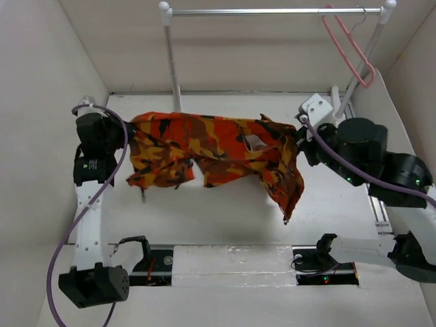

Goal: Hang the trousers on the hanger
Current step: Flatten out the trousers at the center of the board.

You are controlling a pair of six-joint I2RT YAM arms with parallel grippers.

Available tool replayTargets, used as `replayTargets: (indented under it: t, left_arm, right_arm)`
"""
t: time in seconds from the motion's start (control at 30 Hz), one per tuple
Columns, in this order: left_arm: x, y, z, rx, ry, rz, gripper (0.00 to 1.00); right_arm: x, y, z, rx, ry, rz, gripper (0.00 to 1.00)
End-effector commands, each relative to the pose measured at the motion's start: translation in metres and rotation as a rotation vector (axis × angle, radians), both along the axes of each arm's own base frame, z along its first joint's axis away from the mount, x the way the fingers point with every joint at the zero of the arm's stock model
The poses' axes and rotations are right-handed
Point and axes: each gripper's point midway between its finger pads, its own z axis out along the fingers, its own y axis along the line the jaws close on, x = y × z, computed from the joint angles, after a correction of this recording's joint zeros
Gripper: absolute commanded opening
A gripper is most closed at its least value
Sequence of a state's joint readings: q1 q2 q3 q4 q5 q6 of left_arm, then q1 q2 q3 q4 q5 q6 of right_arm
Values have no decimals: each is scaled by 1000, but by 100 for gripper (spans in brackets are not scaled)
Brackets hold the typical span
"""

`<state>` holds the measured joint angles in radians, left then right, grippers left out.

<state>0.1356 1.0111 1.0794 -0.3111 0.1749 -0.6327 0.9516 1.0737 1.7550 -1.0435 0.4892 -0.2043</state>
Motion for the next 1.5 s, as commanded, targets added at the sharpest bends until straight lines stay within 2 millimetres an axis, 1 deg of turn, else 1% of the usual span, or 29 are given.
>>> replayTargets:
  t: [0.0, 0.07, 0.1, 0.13, 0.27, 0.33, 0.37, 0.47, 0.5, 0.57, 0.6, 0.63, 0.67, 0.7, 0.73, 0.77, 0.83, 0.9, 0.93, 0.97, 1.0, 1.1, 1.17, 1.23, 1.27, 1.3, 1.37, 1.43, 1.47]
  left_arm:
    - [-25, 36, 61, 139, -61, 154, 0]
    - [-34, 52, 82, 178, -79, 243, 0]
    - [-43, 57, 110, 210, -112, 281, 0]
    - [-45, 63, 110, 221, -108, 313, 0]
    - [-62, 82, 163, 289, -180, 437, 0]
    - [-54, 82, 169, 324, -188, 425, 0]
    - [-47, 82, 166, 334, -185, 413, 0]
    - [-6, 67, 146, 329, -187, 289, 0]
    - [19, 61, 121, 318, -167, 238, 0]
    - [49, 39, 87, 267, -160, 145, 0]
    - [67, 31, 63, 272, -118, 112, 0]
    - [79, 23, 45, 297, -89, 99, 0]
    - [90, -6, 34, 320, -60, 36, 0]
    - [111, -23, -6, 375, 48, -21, 4]
    - [121, -35, -25, 425, 108, -49, 14]
    - [136, -72, -56, 478, 201, -143, 43]
    - [142, -91, -75, 545, 296, -167, 65]
    - [142, -118, -73, 543, 293, -214, 74]
    - [140, -127, -64, 526, 256, -225, 80]
    - [131, -129, -47, 510, 210, -223, 82]
    - [123, -130, -41, 503, 200, -218, 82]
    - [78, -139, -34, 441, 174, -248, 76]
    - [34, -157, -53, 391, 173, -343, 72]
    - [4, -161, -81, 398, 225, -361, 71]
    - [-20, -146, -108, 368, 308, -307, 71]
    - [-30, -136, -120, 352, 332, -263, 71]
    - [-38, -91, -132, 274, 318, -109, 72]
    - [-36, -70, -129, 155, 285, -56, 73]
    - [-30, -40, -122, 106, 230, 32, 74]
  right_arm:
    - [-36, -24, 60, 101, -91, 122, 0]
    - [-61, -36, 102, 209, -159, 202, 0]
    - [-83, -58, 146, 333, -242, 226, 0]
    - [-84, -59, 141, 318, -229, 226, 0]
    - [-80, -64, 154, 379, -223, 175, 0]
    - [-60, -62, 138, 330, -204, 80, 0]
    - [-32, -60, 99, 188, -153, -69, 0]
    - [4, -64, 66, 40, -168, -248, 0]
    - [28, -72, 35, -58, -126, -338, 0]
    - [60, -70, 15, -58, -115, -347, 0]
    - [84, -100, -26, -111, -45, -457, 0]
    - [101, -111, -33, -79, -59, -497, 0]
    - [112, -118, -50, -66, -26, -501, 0]
    - [121, -149, -79, -77, 30, -599, 0]
    - [135, -158, -93, -54, 48, -643, 0]
    - [140, -167, -104, -49, 75, -680, 0]
    - [152, -192, -124, -17, 118, -783, 0]
    - [163, -207, -146, -5, 174, -838, 18]
    - [165, -217, -147, 13, 174, -872, 34]
    - [171, -216, -148, 10, 177, -863, 68]
    - [171, -219, -144, 20, 176, -870, 76]
    - [164, -195, -123, 54, 141, -779, 90]
    - [152, -159, -142, 58, 187, -664, 90]
    - [130, -133, -144, 94, 163, -582, 70]
    - [121, -111, -154, 120, 175, -491, 26]
    - [99, -80, -180, 126, 198, -374, 1]
    - [80, -33, -196, 193, 219, -187, 0]
    - [47, 17, -226, 185, 290, -20, 0]
    - [28, 42, -243, 144, 339, 61, 6]
